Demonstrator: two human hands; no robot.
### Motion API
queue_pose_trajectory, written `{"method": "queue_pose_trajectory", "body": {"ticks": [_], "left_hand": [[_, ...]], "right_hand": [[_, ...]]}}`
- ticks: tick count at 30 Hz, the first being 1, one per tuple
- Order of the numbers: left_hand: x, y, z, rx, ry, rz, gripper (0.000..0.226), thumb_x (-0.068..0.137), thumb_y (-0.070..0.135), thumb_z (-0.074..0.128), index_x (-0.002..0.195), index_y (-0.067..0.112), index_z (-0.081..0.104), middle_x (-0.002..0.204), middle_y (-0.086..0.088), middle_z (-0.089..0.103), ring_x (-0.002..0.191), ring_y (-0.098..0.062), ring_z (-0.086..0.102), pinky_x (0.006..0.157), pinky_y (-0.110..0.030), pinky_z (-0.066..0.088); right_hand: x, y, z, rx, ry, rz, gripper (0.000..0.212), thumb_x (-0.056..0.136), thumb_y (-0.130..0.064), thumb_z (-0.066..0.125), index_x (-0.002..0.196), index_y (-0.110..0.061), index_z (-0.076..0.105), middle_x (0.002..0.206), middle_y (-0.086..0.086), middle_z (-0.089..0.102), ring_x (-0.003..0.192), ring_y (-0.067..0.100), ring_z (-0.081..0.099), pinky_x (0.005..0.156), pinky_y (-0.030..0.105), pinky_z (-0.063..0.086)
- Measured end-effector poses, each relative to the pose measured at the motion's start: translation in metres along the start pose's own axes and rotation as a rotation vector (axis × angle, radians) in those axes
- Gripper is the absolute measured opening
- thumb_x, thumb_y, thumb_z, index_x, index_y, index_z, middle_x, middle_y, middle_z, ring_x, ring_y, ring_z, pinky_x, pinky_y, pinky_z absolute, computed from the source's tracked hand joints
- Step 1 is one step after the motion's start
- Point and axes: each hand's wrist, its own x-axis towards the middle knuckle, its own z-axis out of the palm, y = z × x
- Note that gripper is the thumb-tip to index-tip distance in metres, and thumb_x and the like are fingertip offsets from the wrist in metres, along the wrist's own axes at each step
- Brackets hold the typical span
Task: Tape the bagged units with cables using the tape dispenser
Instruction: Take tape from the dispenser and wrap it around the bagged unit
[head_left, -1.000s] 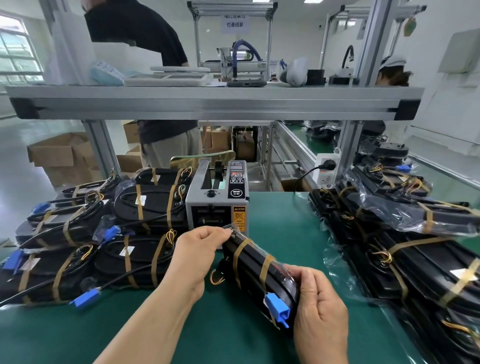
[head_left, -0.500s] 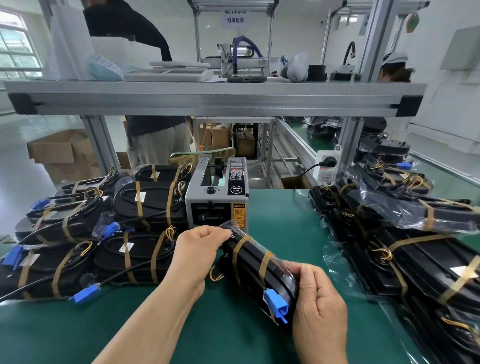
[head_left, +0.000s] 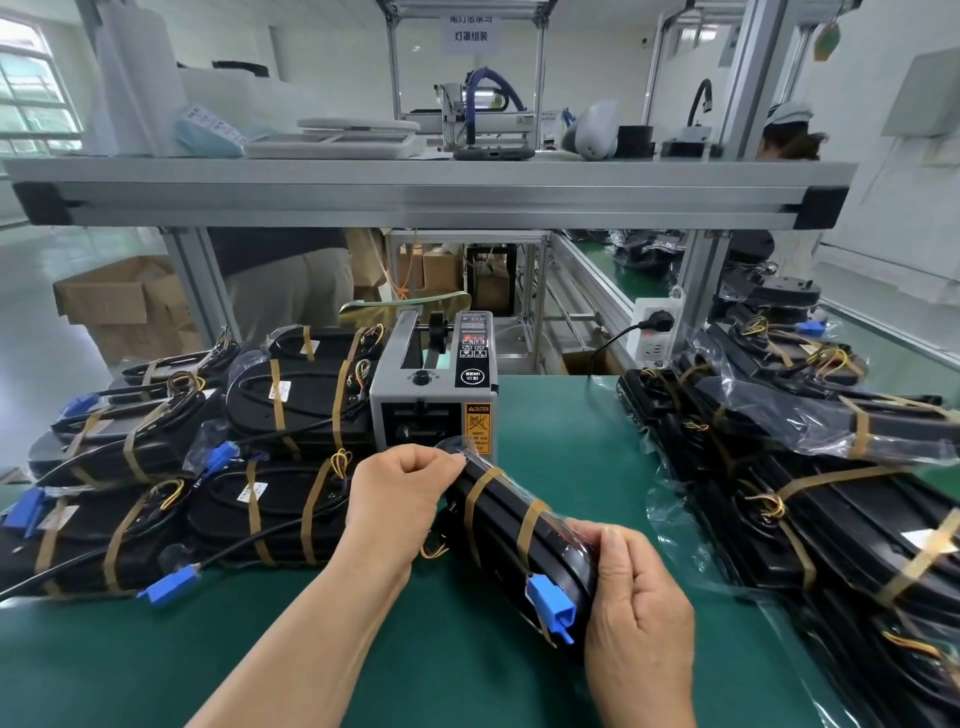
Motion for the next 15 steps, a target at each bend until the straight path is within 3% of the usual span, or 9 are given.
{"method": "queue_pose_trajectory", "body": {"ticks": [3,7,10,15], "left_hand": [[-0.0001,-0.0008,0.0003,0.069,0.014,0.021,0.013,0.079,0.026,0.079,0.067,0.024,0.075,0.077,-0.007,0.074,0.069,-0.015,0.063,0.060,-0.020,0.048],[0.0029,-0.0006,-0.0002,0.137,0.056,0.015,0.014,0.075,0.032,0.082,0.076,0.026,0.069,0.066,0.006,0.066,0.064,-0.010,0.059,0.061,-0.027,0.048],[0.0057,-0.0019,0.0002,0.093,0.028,-0.036,0.025,0.074,0.030,0.083,0.092,0.027,0.065,0.081,0.004,0.067,0.070,-0.010,0.063,0.058,-0.022,0.047],[0.0080,-0.0070,0.0068,-0.098,-0.060,-0.127,0.012,0.075,0.026,0.084,0.077,0.018,0.076,0.062,0.006,0.070,0.048,-0.001,0.062,0.044,-0.014,0.046]], "right_hand": [[-0.0003,0.0006,-0.0004,0.004,0.001,-0.004,0.033,0.102,-0.024,0.048,0.087,-0.040,0.073,0.086,-0.017,0.075,0.082,0.003,0.070,0.070,0.016,0.051],[0.0003,0.0011,-0.0016,-0.001,-0.002,-0.003,0.034,0.102,-0.022,0.049,0.084,-0.035,0.075,0.083,-0.017,0.075,0.081,0.003,0.070,0.068,0.012,0.049],[0.0003,0.0006,-0.0017,-0.005,-0.004,-0.003,0.033,0.102,-0.021,0.049,0.084,-0.033,0.075,0.083,-0.018,0.075,0.082,0.002,0.069,0.069,0.011,0.048],[0.0007,0.0027,-0.0009,-0.001,-0.018,0.007,0.034,0.102,-0.020,0.049,0.084,-0.032,0.075,0.081,-0.015,0.075,0.079,0.005,0.070,0.069,0.017,0.050]]}}
